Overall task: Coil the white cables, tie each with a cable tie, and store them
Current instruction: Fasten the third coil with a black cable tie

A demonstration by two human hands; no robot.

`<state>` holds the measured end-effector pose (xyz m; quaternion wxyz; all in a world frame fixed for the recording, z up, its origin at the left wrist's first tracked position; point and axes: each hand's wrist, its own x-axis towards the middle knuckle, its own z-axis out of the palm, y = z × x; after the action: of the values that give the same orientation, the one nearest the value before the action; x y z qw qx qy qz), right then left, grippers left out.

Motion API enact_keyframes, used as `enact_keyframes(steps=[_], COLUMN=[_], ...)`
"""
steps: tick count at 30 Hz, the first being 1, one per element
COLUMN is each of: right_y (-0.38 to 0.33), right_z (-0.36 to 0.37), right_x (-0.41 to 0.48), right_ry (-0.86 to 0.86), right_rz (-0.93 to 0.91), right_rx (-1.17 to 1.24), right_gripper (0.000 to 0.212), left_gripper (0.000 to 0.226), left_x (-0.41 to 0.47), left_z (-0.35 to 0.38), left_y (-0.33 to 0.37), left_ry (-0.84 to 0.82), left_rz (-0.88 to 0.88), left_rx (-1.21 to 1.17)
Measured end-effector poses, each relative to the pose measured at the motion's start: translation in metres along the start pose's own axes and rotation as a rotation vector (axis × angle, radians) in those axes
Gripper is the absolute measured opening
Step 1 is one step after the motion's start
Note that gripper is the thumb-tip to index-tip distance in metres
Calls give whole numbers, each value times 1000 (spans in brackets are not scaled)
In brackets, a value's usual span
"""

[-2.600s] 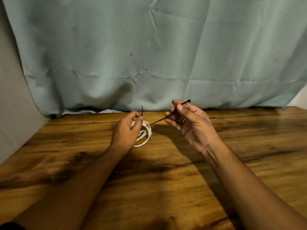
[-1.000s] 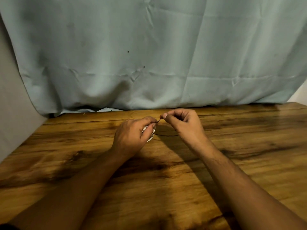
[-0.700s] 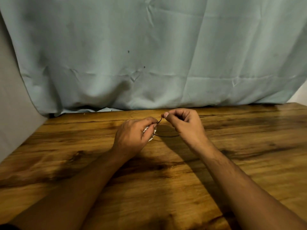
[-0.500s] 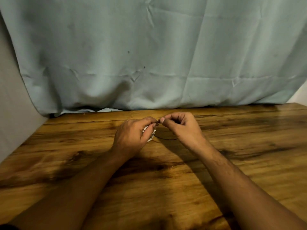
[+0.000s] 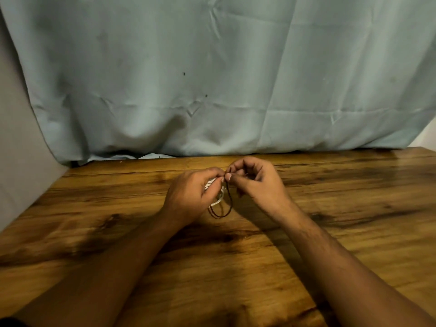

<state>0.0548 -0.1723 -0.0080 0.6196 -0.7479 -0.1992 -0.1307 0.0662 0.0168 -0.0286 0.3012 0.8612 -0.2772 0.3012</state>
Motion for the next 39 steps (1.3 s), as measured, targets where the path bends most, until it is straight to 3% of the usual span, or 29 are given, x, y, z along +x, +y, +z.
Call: enact_keyframes(steps=[7, 10, 19, 26, 29, 33, 35, 39], right_y=[-8, -11, -12, -15, -6, 2, 7, 15], right_z=[3, 3, -3, -37, -33, -12, 0, 4], right_x=[-4, -6, -6, 9, 7, -3, -9, -8], right_ry=[51, 41, 56, 428, 337, 105, 48, 37], right_rz=[7, 19, -15, -81, -35, 84, 125, 7], right_rx=[202, 208, 136, 423, 348, 268, 272, 155], right_gripper=[10, 13, 10, 18, 12, 30, 23, 8], left_gripper=[17, 15, 11, 12, 14, 14, 12, 12], left_x=[4, 3, 4, 4, 5, 5, 5, 5], left_z=[4, 4, 4, 2, 3, 4, 5, 7], left_y=[10, 14, 13, 8, 8, 10, 10, 10], left_ry=[-121, -109, -125, -80, -57, -47, -50, -77], left_rz=[-227, -336, -433, -499, -536, -545, -546, -535], left_rx=[-592, -730, -886, -872, -868, -876, -879, -855])
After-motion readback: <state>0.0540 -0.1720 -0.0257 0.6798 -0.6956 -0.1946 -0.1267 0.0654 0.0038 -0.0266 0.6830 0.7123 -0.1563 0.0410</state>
